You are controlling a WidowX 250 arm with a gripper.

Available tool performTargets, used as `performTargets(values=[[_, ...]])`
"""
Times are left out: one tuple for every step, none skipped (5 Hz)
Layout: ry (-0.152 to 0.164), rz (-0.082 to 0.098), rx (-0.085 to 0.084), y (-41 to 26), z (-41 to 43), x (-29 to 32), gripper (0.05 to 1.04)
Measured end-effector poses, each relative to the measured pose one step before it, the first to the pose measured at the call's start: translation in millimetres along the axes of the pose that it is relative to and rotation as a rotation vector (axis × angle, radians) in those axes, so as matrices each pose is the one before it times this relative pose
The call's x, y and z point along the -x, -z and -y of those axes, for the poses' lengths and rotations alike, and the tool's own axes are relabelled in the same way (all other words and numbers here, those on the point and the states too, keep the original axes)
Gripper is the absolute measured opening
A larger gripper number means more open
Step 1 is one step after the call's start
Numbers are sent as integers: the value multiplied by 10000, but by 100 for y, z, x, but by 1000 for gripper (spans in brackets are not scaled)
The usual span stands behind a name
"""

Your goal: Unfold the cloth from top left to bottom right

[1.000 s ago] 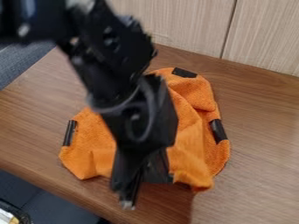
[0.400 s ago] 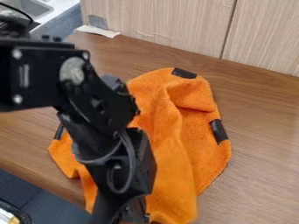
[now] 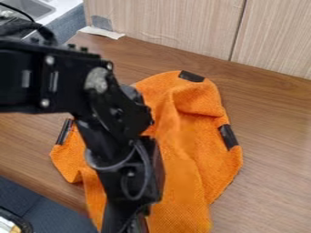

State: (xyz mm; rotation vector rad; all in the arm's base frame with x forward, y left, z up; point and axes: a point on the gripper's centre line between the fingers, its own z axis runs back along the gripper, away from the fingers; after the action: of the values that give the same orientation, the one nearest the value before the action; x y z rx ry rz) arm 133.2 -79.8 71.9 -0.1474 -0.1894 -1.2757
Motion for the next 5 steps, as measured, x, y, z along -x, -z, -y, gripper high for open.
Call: performTargets(values=[[-54, 28, 5, -185, -100, -196, 800], [113, -10, 101, -460, 111, -480, 1002], [234, 200, -298, -1685, -160, -1190, 1004], [78, 218, -306, -1449, -653, -1371, 999], [-126, 344, -259, -1077, -1625, -1305, 999]])
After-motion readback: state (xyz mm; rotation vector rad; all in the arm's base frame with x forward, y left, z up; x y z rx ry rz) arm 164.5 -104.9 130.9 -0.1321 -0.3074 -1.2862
